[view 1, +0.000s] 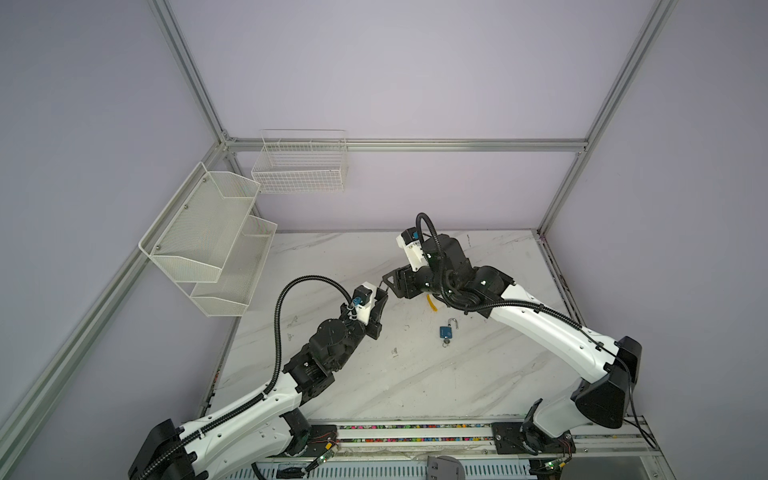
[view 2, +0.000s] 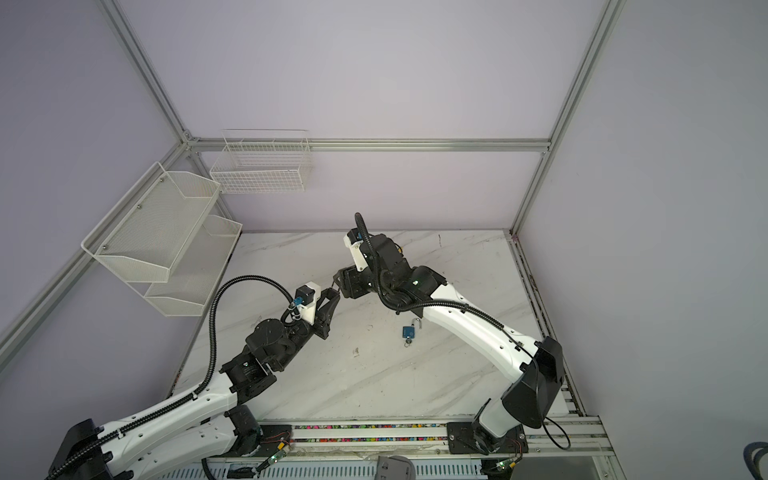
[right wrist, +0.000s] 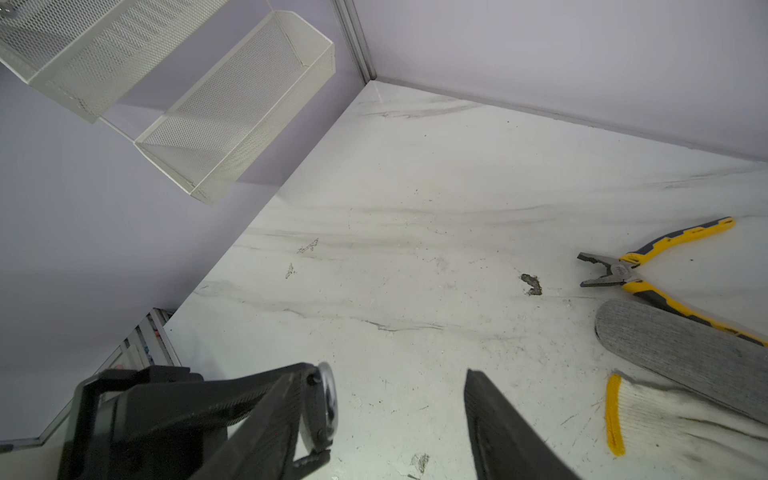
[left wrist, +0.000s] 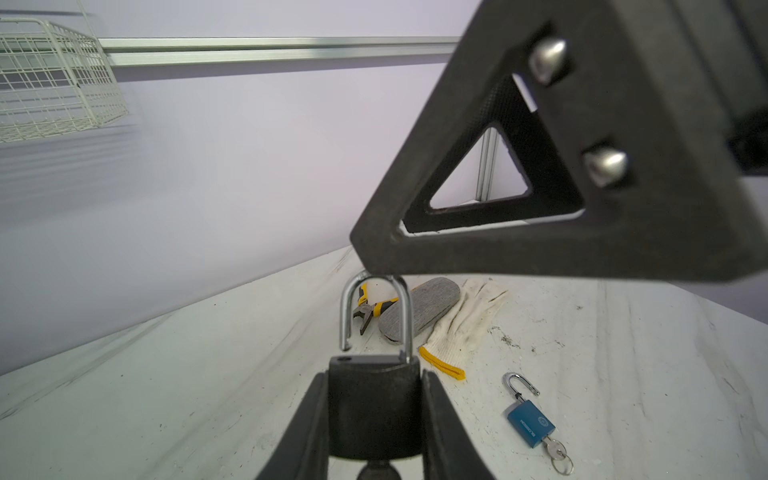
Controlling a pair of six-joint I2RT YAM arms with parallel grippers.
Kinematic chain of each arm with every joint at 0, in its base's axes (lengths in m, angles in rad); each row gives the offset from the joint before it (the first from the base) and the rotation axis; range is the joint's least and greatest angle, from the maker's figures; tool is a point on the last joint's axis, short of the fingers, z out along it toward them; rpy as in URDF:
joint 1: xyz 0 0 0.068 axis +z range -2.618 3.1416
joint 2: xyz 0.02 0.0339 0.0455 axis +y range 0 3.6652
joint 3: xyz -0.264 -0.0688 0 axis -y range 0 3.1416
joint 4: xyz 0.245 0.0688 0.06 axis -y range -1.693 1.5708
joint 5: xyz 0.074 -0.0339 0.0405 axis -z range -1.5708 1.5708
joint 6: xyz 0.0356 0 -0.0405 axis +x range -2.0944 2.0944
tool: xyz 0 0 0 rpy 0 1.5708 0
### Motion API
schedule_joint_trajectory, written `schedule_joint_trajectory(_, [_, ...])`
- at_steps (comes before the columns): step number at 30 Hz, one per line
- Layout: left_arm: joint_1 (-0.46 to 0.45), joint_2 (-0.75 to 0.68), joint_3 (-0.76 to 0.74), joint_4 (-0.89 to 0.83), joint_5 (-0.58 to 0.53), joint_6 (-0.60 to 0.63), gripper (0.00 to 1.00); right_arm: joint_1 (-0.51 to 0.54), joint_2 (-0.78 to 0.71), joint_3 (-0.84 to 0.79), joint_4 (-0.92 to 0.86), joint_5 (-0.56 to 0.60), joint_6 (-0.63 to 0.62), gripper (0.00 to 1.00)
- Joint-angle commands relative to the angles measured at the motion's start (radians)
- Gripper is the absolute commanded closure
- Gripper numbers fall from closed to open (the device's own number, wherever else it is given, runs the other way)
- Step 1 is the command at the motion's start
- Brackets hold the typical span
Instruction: Unlock with the key
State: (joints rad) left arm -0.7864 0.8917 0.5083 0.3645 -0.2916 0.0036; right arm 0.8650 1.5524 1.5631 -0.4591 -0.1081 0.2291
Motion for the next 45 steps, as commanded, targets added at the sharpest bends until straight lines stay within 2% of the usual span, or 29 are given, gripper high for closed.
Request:
schedule_joint_trajectory(1, [0.002, -0.003, -0.031, 0.096, -0.007, 0.027, 1.00, 0.012, 0.021, 0.050, -0.057, 0.023, -0.046, 0.35])
schedule_joint_trajectory(12, [0.003, -0.011, -0.043, 0.107, -0.026, 0.044, 1.00, 0.013, 0.087, 0.130, -0.133, 0.108, -0.057, 0.33])
schedule_joint_trajectory(24, [0.003, -0.044, -0.062, 0.117, -0.047, 0.083, 1.00, 0.012, 0.175, 0.262, -0.274, 0.141, -0.077, 0.33])
schedule_joint_trajectory(32, [0.003, -0.055, -0.073, 0.134, -0.043, 0.094, 1.00, 0.012, 0.170, 0.280, -0.320, 0.171, -0.110, 0.31])
schedule_joint_trajectory(39, [0.003, -0.056, -0.074, 0.155, -0.042, 0.089, 1.00, 0.012, 0.116, 0.237, -0.306, 0.112, -0.140, 0.29])
schedule_joint_trajectory(45, [0.003, -0.056, -0.076, 0.170, -0.043, 0.097, 1.00, 0.012, 0.103, 0.204, -0.309, 0.139, -0.147, 0.28])
